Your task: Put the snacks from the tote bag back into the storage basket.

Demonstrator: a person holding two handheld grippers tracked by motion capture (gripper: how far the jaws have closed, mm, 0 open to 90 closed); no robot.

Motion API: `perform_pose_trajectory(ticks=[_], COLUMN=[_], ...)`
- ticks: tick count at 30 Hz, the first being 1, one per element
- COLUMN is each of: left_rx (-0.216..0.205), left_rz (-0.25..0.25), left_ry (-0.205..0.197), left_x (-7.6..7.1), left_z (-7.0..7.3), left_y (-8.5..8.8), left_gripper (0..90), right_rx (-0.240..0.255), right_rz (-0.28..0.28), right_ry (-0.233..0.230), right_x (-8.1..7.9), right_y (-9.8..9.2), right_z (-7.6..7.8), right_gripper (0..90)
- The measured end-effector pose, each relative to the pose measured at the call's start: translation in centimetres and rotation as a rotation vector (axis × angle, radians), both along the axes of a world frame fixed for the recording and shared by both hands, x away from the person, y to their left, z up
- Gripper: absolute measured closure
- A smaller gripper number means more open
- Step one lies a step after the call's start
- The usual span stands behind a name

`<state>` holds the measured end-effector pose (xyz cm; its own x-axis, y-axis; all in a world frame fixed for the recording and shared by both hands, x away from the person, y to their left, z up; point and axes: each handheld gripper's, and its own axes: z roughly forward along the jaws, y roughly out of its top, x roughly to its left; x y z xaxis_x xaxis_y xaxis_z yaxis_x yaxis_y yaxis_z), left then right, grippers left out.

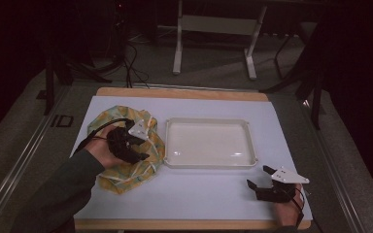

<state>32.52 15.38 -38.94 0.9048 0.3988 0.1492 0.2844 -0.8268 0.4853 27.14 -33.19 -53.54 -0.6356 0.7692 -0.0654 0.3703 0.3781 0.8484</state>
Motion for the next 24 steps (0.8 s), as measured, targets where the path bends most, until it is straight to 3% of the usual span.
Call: perform_pose_trajectory(ticks=[13,24], left_rx=[0.017,0.026], left_rz=[0.02,0.053], left_ry=[-0.005,-0.02], left_x=[1.3,2.3], left_z=[1.6,3.9], left_y=[0.3,1.6], left_gripper=[46.1,45.7], right_rx=[0.001,-0.002], right_rz=[0.0,0.001], right_ry=[0.002,0.0], right_x=[0.0,0.0], right_y=[0.0,0.0], right_z=[0.0,0.0], right_gripper=[14.3,14.3])
